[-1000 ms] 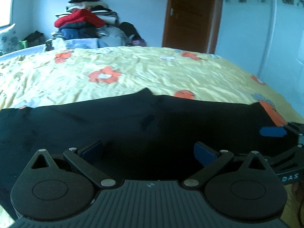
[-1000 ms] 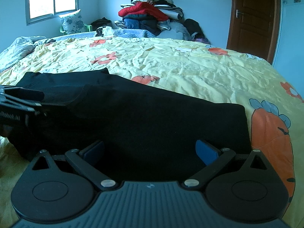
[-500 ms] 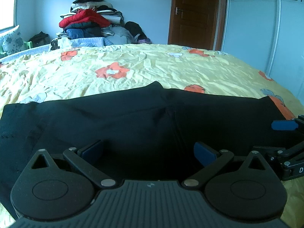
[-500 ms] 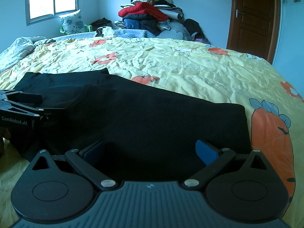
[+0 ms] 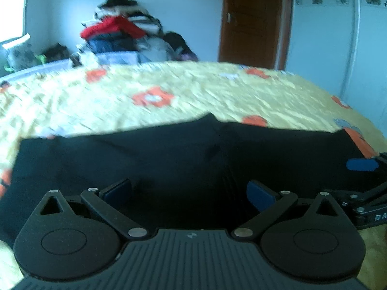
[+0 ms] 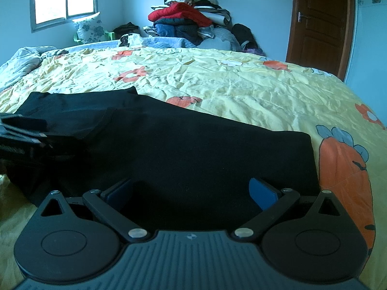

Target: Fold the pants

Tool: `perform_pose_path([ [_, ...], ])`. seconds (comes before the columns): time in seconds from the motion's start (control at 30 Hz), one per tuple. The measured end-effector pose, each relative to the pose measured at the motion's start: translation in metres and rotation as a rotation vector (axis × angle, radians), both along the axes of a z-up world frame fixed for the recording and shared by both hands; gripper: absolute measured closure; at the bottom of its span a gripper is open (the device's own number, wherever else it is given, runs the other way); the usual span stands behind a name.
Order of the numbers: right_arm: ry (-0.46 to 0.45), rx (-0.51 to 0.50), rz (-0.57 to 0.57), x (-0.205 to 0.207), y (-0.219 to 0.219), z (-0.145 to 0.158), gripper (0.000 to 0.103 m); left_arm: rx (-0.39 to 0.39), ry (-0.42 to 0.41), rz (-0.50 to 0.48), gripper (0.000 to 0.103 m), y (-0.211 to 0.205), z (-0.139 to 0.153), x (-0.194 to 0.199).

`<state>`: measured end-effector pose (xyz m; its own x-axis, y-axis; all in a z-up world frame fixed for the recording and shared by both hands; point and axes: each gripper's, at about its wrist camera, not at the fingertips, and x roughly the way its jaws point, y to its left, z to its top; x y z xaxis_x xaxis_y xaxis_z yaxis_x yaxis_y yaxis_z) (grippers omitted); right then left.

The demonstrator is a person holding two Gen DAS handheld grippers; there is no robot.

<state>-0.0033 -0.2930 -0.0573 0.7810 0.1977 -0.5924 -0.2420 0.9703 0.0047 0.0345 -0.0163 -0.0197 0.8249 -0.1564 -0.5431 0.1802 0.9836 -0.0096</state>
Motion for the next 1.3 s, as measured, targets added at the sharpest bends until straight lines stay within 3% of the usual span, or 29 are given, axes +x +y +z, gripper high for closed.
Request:
perform_pose_path([
  [0.17, 0.004, 0.007, -0.002, -0.001, 0.002, 0.001, 0.000, 0.078, -0.025, 0.128, 0.000, 0.040, 0.008, 0.002],
  [0.27, -0.004, 0.039, -0.076, -0.004, 0.006, 0.014, 0.000, 0.052, 0.025, 0.220, 0.000, 0.075, 0.003, 0.009],
  [0.37, -0.065, 0.103, 0.001, -0.009, 0.017, 0.036, 0.000, 0.047, 0.057, 0.236, 0.000, 0.095, -0.006, 0.013],
  [0.47, -0.089, -0.010, 0.099, -0.003, 0.050, 0.052, 0.000, 0.122, 0.024, 0.202, 0.000, 0.088, -0.007, 0.007],
  [0.57, -0.049, -0.104, 0.168, 0.012, 0.081, 0.045, 0.000, 0.172, -0.001, 0.181, 0.000, 0.081, -0.007, 0.001],
  [0.67, 0.073, -0.138, 0.206, 0.028, 0.102, 0.020, 0.000, 0.159, 0.000, 0.169, 0.000, 0.088, -0.007, -0.004],
  [0.77, 0.073, -0.103, 0.179, 0.022, 0.109, 0.017, 0.000, 0.157, -0.044, 0.208, 0.000, 0.104, 0.004, -0.013],
  [0.9, -0.125, -0.236, 0.231, -0.002, 0.141, 0.040, 0.000, 0.195, -0.134, 0.334, 0.000, 0.131, 0.020, -0.025],
  [1.07, -0.338, -0.471, 0.464, -0.041, 0.215, 0.047, 0.000, 0.092, -0.071, 0.399, 0.000, 0.172, 0.029, -0.026],
  [1.17, -0.370, -0.541, 0.570, -0.052, 0.254, 0.034, 0.000, -0.015, -0.003, 0.400, 0.001, 0.194, 0.030, -0.030],
  [1.3, -0.367, -0.563, 0.662, -0.061, 0.285, 0.020, 0.000, -0.178, 0.058, 0.373, 0.001, 0.218, 0.031, -0.044],
])
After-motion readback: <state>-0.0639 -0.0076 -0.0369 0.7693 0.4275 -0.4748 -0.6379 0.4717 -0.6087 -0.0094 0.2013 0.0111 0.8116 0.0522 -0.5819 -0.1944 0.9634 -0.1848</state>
